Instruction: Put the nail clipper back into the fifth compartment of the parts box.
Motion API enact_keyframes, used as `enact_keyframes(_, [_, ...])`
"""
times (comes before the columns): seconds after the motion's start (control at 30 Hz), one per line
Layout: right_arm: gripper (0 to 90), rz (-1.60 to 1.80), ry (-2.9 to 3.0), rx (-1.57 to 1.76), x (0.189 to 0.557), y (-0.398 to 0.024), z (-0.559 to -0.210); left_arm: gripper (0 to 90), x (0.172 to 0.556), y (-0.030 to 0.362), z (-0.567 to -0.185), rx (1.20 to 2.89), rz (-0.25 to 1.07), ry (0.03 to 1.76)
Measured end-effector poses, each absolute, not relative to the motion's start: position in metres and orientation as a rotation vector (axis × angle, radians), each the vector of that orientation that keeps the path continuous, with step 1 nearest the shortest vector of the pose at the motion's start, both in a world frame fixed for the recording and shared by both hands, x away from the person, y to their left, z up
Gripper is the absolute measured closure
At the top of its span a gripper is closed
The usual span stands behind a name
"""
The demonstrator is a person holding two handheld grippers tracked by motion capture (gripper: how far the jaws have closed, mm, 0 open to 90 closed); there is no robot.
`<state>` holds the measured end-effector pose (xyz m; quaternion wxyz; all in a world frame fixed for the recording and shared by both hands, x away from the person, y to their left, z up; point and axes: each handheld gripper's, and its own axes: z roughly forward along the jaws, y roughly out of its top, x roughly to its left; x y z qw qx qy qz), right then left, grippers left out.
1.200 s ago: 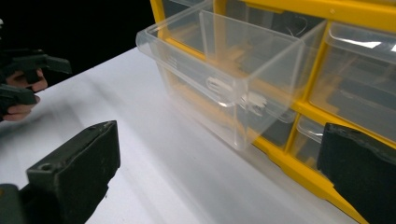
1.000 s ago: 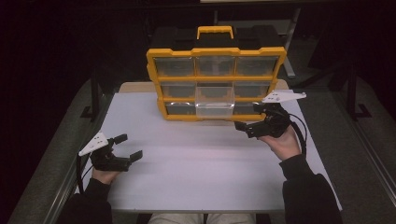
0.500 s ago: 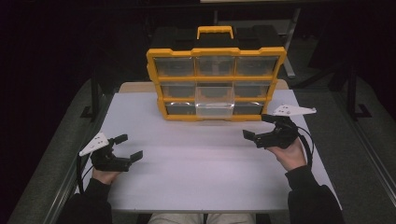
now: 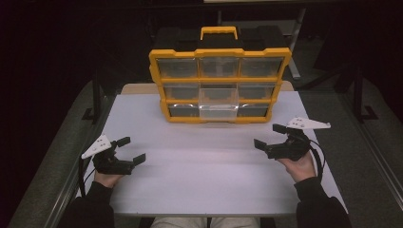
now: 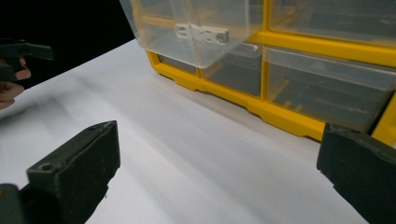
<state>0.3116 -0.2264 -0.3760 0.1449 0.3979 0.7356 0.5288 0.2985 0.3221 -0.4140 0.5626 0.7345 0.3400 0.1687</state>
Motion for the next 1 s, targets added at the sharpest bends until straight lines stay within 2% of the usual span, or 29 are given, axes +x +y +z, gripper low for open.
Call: enact_keyframes(1.0, [0.0,1.514,2.033,1.193,0.277,-0.254,-0.419,0.0,0.299,0.323,-0.414,1.726,0.384,0.802])
